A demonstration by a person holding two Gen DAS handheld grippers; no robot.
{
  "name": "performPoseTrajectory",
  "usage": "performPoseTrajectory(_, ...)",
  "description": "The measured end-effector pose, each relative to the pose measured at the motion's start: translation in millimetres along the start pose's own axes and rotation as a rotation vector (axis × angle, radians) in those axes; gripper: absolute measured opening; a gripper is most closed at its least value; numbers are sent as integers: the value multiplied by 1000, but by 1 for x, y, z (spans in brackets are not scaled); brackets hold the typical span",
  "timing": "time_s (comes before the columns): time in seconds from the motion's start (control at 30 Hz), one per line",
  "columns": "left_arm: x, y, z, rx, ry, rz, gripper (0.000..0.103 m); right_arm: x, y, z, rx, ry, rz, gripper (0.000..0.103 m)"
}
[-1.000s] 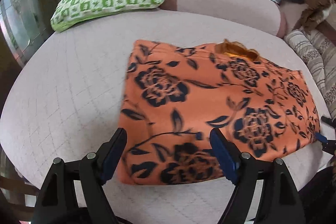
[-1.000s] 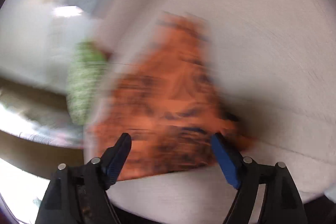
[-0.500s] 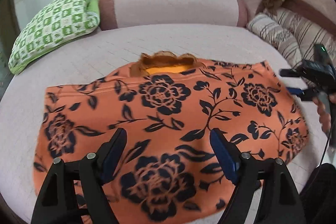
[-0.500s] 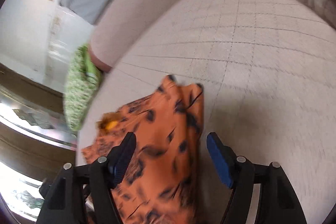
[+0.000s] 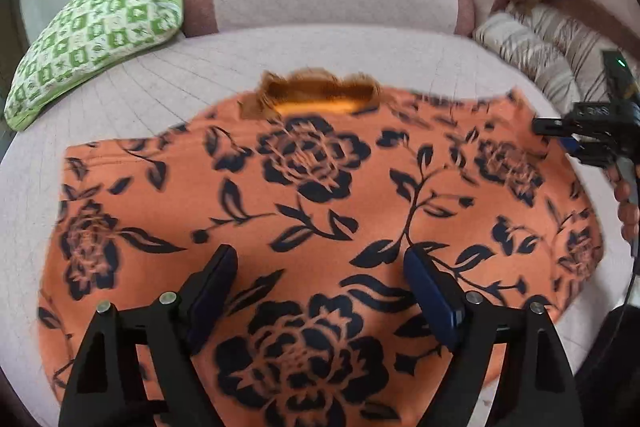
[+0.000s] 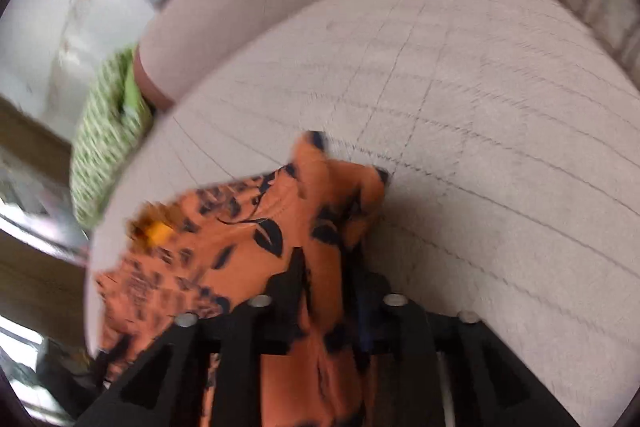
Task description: Fold small clothes
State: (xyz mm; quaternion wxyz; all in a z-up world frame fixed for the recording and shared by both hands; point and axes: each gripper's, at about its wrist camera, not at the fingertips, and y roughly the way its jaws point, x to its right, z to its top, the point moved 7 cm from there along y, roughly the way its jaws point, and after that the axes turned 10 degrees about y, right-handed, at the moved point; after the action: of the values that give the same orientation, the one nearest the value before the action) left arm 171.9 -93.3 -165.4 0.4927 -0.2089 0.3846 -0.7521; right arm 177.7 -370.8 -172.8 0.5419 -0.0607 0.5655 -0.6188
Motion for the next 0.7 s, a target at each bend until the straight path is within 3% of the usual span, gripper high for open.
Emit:
performPoseTrajectory(0.07,-8,-14,-1,33,-25,6,85,-12,-34,-7,65,-23,16,56)
performPoseTrajectory(0.13,-18,-27,-8,49,-60,-4,85,-26,-55,-25,47,-38,97,56)
performPoseTrajectory(0.23,-33,-32,-25,31,-92,11,85,-33,-55,-66,-92,39,297,66)
performPoseTrajectory(0.27,-39,-33,-33,17,-108,14,85,-25,-40,-81,-164,73,319,67)
performPoseTrajectory(0.3,-43,-32,-40,2,-123,11,85,0,-20,-90,-179,125,220,67)
performPoseTrajectory(0.33,-47,-32,-46,-15,-133,10,85,16,-10,-94,-187,195,216,58)
performPoseTrajectory(0.37,-51,-33,-53,-32,-140,17,85,33,-9,-96,-176,302,239,29)
performPoseTrajectory(0.4,-56,-37,-58,-31,-147,26,85,35,-16,-96,-168,333,256,26)
performPoseTrajectory(0.43,-60,-42,-61,-19,-153,29,85,24,-31,-96,-140,291,253,27)
performPoseTrajectory(0.47,-63,-46,-63,-9,-159,35,85,15,-42,-97,-113,245,258,35)
performPoseTrajectory(0.57,-73,-51,-71,-7,-186,46,85,-16,-65,-105,-59,140,355,78)
performPoseTrajectory(0.63,-79,-53,-75,-11,-209,44,85,13,-33,-112,-96,172,174,80)
performPoseTrajectory(0.67,-79,-55,-75,-6,-224,33,85,29,-18,-117,-143,228,144,74)
performPoseTrajectory(0.7,-82,-61,-75,9,-236,22,85,35,-23,-115,-113,271,168,65)
